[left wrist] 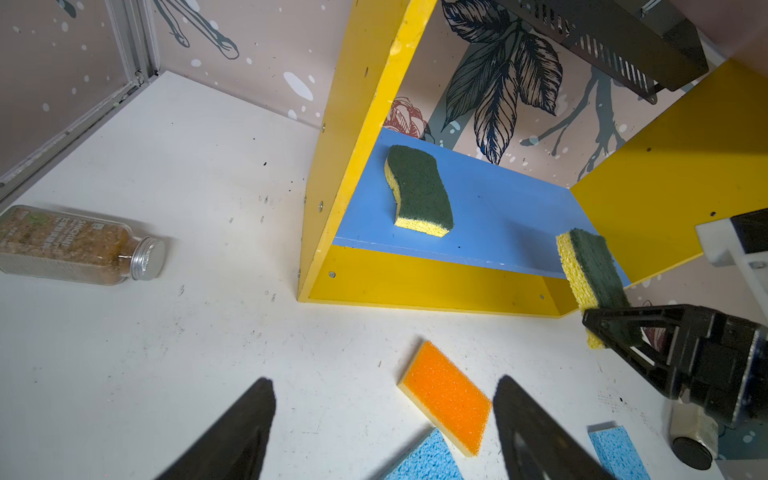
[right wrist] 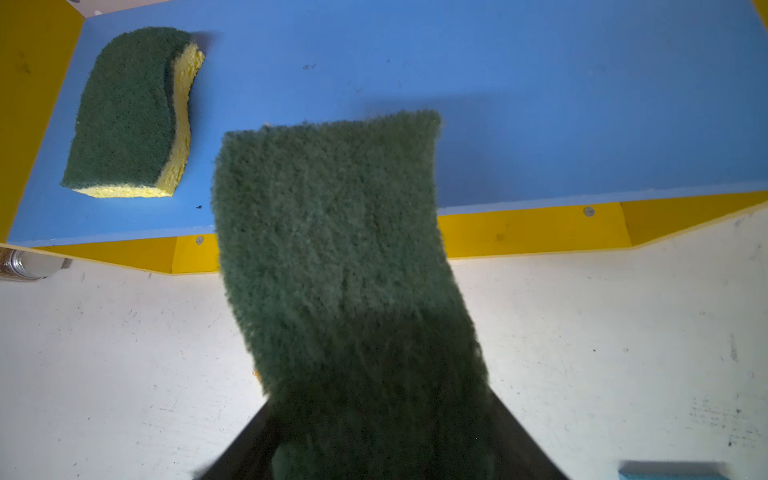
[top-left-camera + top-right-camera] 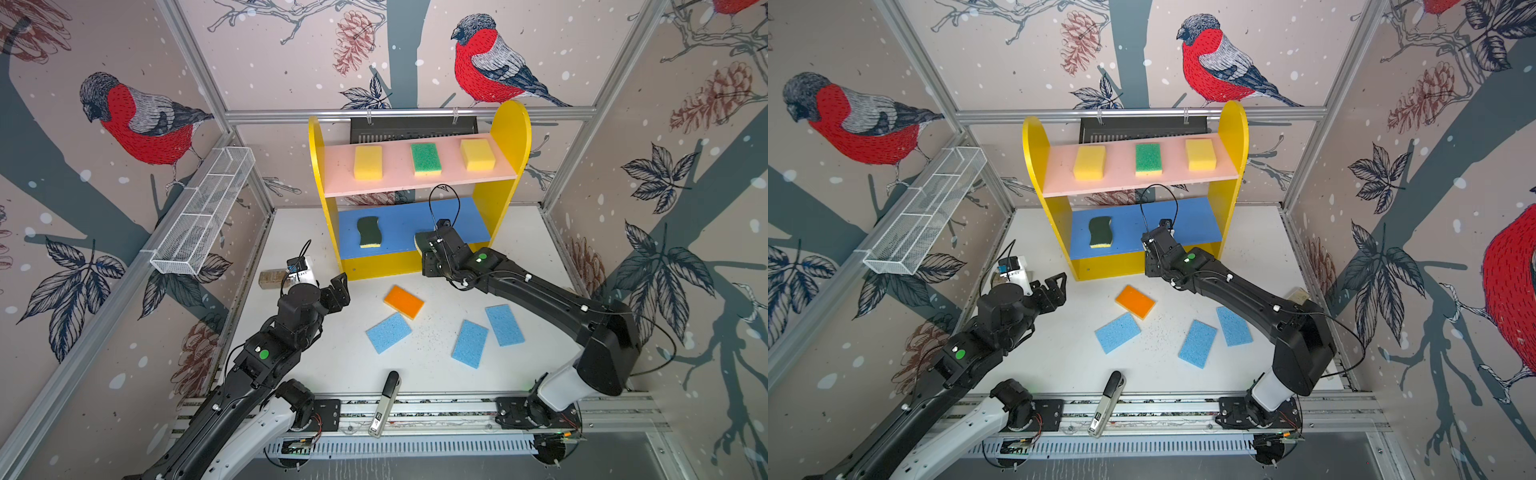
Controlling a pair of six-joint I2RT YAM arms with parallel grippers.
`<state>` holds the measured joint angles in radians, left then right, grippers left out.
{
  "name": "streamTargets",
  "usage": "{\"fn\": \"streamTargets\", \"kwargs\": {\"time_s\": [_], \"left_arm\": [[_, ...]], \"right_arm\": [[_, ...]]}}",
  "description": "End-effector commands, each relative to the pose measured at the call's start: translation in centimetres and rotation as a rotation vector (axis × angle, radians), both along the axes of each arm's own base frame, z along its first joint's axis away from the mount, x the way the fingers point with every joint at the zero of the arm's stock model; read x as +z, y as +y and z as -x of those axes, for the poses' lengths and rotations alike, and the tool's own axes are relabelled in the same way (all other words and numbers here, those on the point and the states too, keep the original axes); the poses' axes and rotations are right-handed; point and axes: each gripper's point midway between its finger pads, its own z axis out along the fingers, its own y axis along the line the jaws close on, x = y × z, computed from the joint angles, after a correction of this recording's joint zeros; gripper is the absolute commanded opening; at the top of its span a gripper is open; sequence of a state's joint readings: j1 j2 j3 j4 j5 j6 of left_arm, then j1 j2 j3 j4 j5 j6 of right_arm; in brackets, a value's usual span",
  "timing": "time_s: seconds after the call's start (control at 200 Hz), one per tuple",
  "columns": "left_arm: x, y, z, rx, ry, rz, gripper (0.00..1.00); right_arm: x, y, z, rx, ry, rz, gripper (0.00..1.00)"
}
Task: Place and organize the cleaning sponges onto the shelf
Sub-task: 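Carry the green sponge with the right gripper over the blue lower shelf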
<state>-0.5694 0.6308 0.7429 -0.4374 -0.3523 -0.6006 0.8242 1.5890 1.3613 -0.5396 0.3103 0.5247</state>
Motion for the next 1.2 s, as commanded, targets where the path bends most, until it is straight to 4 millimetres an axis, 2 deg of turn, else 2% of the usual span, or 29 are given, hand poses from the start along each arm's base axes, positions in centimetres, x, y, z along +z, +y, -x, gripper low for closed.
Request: {"fn": "streamTargets", "kwargs": {"time_s": [0.0,0.27,0.455,0.655,0.961,1.196], "left_arm": [[-0.1,0.5,-0.1,0.018,-0.002,-0.03,0.83],[-0.2,0.9,-0.1,0.032,0.0,-0.054,0.83],[-0.2,1.1,-0.1,0.039,-0.001,-0.071,0.83],[-0.2,1.3,-0.1,0.044,-0.003,-0.09,0.83],[-0.9,1.4,-0.2,0.047,0.006,-0.112,0.83],[-1.0,1.5,-0.5,0.053,0.003,-0.135,0.83]], "right_arm": [[0.8,0.5,-1.0,0.002,-0.033,0.012,0.64],[1.3,2.3,-3.2,-0.005,-0.052,0.019,0.64],[0.8,3.1,-4.7,-0.024,-0.046,0.023,0.64],[0.2,3.1,-5.9,-0.074,-0.054,0.018,0.64],[0.5,2.8,-7.4,-0.128,-0.081,-0.023,0.64],[-0.4,3.5,-8.6,-0.128,-0.071,-0.011,0.64]]}}
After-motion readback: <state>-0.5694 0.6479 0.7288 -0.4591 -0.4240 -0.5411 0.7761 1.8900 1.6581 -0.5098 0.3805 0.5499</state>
